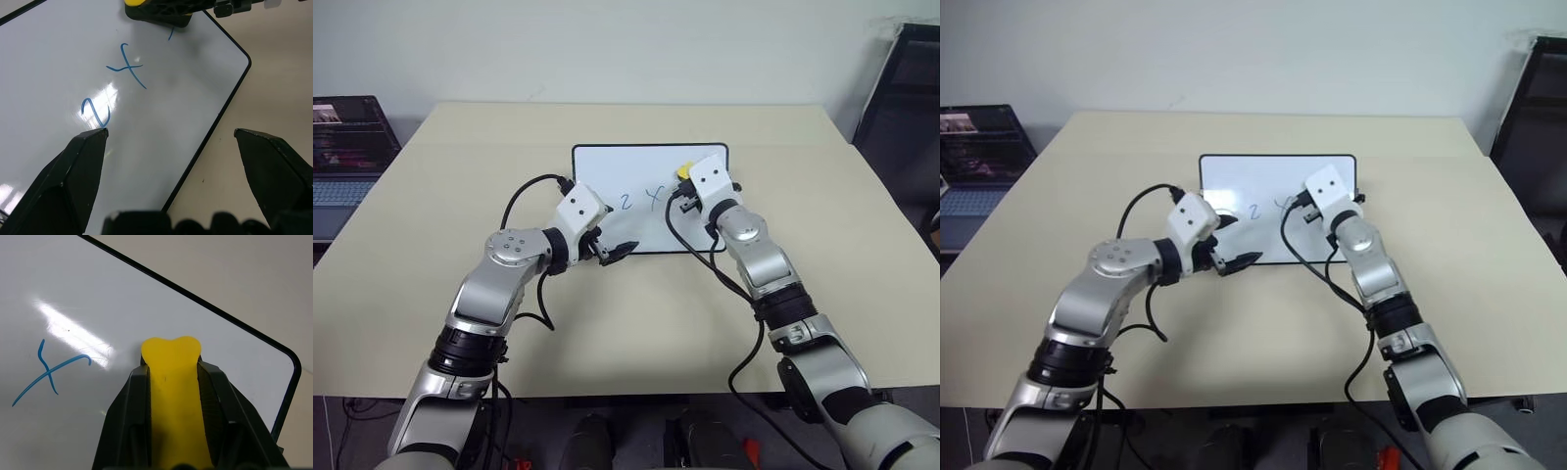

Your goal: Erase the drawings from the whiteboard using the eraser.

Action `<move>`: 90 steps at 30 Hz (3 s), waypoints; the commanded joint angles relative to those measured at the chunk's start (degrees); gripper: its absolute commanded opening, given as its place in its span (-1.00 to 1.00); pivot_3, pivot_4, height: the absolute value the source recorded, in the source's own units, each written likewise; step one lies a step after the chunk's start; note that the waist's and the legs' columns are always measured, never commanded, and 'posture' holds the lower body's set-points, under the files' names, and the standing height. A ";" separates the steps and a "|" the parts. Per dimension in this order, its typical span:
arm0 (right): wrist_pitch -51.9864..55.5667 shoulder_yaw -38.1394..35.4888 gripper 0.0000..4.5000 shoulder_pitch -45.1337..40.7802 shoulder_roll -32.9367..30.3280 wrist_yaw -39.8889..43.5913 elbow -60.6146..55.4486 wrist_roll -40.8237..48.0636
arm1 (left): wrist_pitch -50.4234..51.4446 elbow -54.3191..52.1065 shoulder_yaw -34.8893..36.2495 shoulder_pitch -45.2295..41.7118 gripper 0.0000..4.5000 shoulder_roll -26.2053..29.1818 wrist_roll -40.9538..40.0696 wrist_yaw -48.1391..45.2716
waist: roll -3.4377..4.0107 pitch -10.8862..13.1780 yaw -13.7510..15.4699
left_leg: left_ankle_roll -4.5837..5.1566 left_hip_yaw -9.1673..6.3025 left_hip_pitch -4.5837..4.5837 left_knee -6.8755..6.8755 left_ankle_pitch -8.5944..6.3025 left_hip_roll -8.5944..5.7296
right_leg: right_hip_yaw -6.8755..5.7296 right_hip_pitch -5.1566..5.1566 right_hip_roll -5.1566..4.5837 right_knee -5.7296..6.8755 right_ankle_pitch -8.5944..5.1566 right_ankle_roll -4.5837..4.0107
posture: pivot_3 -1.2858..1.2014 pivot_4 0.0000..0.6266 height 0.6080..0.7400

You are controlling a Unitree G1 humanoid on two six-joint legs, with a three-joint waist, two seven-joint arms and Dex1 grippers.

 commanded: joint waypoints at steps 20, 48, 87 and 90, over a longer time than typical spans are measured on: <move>11.24 -0.79 -0.56 9.03 -2.59 1.91 -13.91 -2.25 | 1.07 -4.23 0.35 0.50 1.00 -0.50 -1.25 0.16 | -0.03 -0.02 -0.14 | 0.03 0.08 0.09 0.03 0.04 0.03 | 0.07 0.04 0.04 -0.01 0.01 0.08 | 0.03 -0.52 1.00; 17.36 -5.89 -0.56 20.22 -3.75 15.85 -40.82 11.45 | 0.46 -4.43 5.65 2.70 1.00 -3.90 -2.24 6.80 | -0.02 0.02 0.36 | 0.03 0.01 -0.38 -0.07 0.02 0.01 | 0.01 -0.34 0.00 -0.18 0.03 0.05 | 0.03 -0.52 1.00; -12.67 4.18 -0.56 -0.18 -3.51 19.36 -3.77 2.09 | 4.80 -5.69 6.59 7.41 1.00 -1.91 -2.45 11.93 | -0.04 0.04 0.29 | 0.01 0.12 -0.23 -0.09 -0.01 0.01 | 0.02 -0.27 -0.02 -0.18 0.03 0.05 | 0.03 -0.52 1.00; -13.83 4.33 -0.56 -3.83 -3.28 17.44 2.61 -0.11 | 4.87 -5.50 5.92 6.95 1.00 -1.73 -2.54 11.46 | -0.04 0.04 0.28 | 0.01 0.09 -0.24 -0.11 -0.01 0.03 | 0.03 -0.28 -0.02 -0.18 0.03 0.05 | 0.03 -0.52 1.00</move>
